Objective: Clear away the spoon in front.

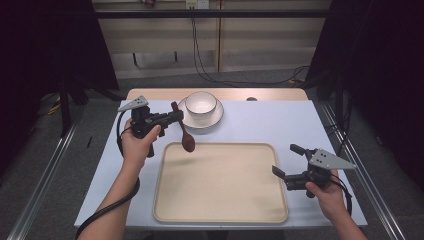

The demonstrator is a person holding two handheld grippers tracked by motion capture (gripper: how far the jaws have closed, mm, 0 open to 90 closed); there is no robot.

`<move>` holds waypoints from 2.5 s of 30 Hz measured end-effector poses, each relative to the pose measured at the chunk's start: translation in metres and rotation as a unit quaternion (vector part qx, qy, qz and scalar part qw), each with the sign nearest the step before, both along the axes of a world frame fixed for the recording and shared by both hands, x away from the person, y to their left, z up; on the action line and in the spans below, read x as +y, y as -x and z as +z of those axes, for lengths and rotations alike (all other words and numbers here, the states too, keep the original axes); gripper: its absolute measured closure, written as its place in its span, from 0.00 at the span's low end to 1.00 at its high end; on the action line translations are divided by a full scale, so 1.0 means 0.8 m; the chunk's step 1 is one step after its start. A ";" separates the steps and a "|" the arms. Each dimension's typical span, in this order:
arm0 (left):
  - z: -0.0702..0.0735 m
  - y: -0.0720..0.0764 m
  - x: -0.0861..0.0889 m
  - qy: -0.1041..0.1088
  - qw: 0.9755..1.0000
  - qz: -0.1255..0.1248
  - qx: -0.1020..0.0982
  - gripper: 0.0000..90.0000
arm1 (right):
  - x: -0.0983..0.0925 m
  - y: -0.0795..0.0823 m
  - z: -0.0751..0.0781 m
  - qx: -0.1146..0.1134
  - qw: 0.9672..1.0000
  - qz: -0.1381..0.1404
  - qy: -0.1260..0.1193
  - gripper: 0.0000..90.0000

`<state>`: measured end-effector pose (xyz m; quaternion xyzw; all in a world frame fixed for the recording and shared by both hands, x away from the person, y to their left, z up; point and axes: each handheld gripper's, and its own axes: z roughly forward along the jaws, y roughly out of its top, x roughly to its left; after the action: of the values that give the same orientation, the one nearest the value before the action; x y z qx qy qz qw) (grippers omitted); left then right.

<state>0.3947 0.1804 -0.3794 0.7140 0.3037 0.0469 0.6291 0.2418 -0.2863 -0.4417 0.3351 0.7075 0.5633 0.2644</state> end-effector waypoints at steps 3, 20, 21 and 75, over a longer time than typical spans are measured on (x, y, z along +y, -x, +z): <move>-0.001 0.002 0.000 0.003 1.000 -0.005 -0.002 0.93 | 0.000 0.000 0.000 -0.001 1.000 0.001 -0.001 0.02; -0.011 0.026 -0.001 -0.002 1.000 -0.019 -0.002 0.93 | 0.001 0.000 -0.001 0.000 1.000 0.003 0.003 0.02; -0.012 0.027 0.000 -0.003 1.000 -0.022 -0.002 0.93 | 0.001 0.000 -0.001 0.000 1.000 0.003 0.003 0.02; -0.038 0.071 -0.013 -0.015 0.997 -0.068 0.023 0.93 | 0.000 0.000 -0.001 0.008 1.000 0.012 0.015 0.02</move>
<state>0.3377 0.1703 -0.4099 0.7433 0.2682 -0.0082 0.6128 0.2415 -0.2859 -0.4426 0.3269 0.7220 0.5530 0.2568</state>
